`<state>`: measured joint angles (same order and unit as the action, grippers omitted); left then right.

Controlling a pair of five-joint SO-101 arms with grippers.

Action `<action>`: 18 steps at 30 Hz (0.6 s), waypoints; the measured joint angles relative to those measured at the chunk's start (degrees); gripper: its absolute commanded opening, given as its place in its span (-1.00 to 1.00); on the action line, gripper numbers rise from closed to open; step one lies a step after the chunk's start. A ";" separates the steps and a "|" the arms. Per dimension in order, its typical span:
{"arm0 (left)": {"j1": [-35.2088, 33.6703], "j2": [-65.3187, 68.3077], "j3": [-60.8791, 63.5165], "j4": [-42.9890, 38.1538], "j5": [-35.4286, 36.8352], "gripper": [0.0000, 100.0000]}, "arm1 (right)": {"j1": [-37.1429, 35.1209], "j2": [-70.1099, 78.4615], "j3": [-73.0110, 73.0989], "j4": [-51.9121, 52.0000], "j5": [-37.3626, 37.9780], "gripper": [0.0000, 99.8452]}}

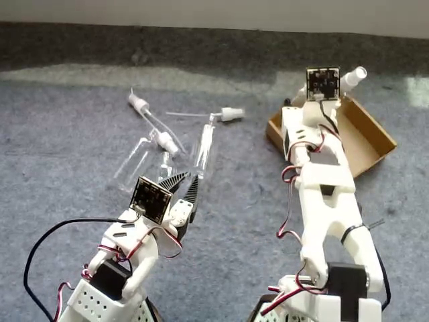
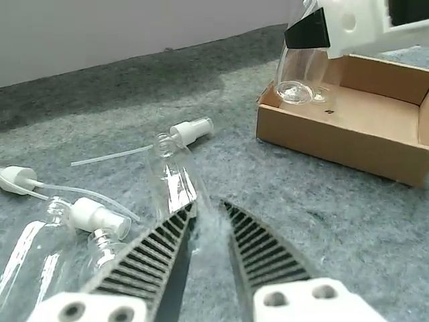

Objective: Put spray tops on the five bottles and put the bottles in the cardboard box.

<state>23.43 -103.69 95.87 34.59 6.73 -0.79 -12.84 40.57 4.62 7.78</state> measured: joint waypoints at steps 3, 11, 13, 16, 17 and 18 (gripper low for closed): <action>0.00 0.00 0.00 0.00 0.00 -0.99 | 0.00 2.73 -1.32 0.00 -0.53 -0.83; 0.00 0.00 0.00 0.00 0.00 -0.99 | 0.00 9.93 -4.75 0.00 -0.88 -0.83; 0.00 0.00 0.00 0.00 0.00 -0.99 | 0.00 11.43 -5.45 0.00 -0.88 -0.83; 0.00 0.00 0.00 0.00 0.00 -0.99 | 0.18 13.54 -6.51 0.00 -0.88 -0.83; 0.00 0.00 0.00 0.00 0.00 -0.99 | 0.35 14.15 -6.77 0.00 -0.88 -0.82; 0.00 0.00 0.00 0.00 0.00 -0.99 | 0.62 14.68 -6.95 0.00 -0.88 -0.82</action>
<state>23.43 -103.69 95.87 34.59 6.73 -0.18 1.85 33.63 4.62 6.90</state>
